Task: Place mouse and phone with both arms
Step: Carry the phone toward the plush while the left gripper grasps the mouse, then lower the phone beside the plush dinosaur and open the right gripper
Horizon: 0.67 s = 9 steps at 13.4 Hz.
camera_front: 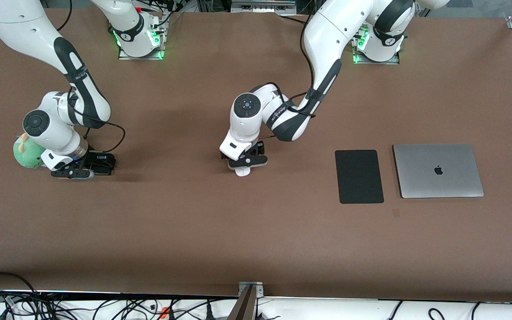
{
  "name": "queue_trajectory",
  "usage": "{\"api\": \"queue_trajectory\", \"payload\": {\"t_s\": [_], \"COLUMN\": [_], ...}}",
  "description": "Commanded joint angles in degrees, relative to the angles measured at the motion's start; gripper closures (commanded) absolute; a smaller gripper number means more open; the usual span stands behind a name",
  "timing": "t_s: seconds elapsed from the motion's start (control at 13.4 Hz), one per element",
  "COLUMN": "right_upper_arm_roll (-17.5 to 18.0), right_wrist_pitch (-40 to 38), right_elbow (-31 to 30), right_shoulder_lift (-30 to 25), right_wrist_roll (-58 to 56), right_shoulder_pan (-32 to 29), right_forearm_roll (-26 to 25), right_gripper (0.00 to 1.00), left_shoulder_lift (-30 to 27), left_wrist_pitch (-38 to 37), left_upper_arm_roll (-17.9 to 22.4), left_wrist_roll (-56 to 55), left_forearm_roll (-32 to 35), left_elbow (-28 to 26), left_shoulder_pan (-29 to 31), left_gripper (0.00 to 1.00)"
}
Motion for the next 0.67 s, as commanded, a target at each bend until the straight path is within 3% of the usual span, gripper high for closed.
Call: {"api": "queue_trajectory", "payload": {"t_s": [0.0, 0.22, 0.45, 0.6], "right_upper_arm_roll": [1.2, 1.2, 1.28, 1.28], "right_wrist_pitch": [-4.84, -11.61, -17.33, -21.45], "right_elbow": [0.69, 4.38, 6.06, 6.76], "right_shoulder_lift": [-2.08, -3.4, -7.43, -10.86], "right_wrist_roll": [-1.46, -1.46, -1.11, -1.03], "right_shoulder_pan": [-0.79, -0.79, -0.7, -0.7], "right_forearm_roll": [1.19, 2.23, 3.12, 3.12], "right_gripper": [0.0, 0.0, 0.0, 0.0], "left_shoulder_lift": [2.58, 3.11, 3.11, 3.11], "left_wrist_pitch": [0.95, 1.13, 1.13, 1.13], "left_upper_arm_roll": [0.81, 0.99, 0.99, 0.99], "left_wrist_roll": [-1.18, -1.09, -0.39, -0.3], "left_forearm_roll": [1.07, 1.07, 1.07, 1.07], "left_elbow": [2.87, 2.87, 2.87, 2.87], "left_shoulder_pan": [-1.24, -1.59, -1.42, -1.33], "left_gripper": [0.0, 0.0, 0.36, 0.48]}}
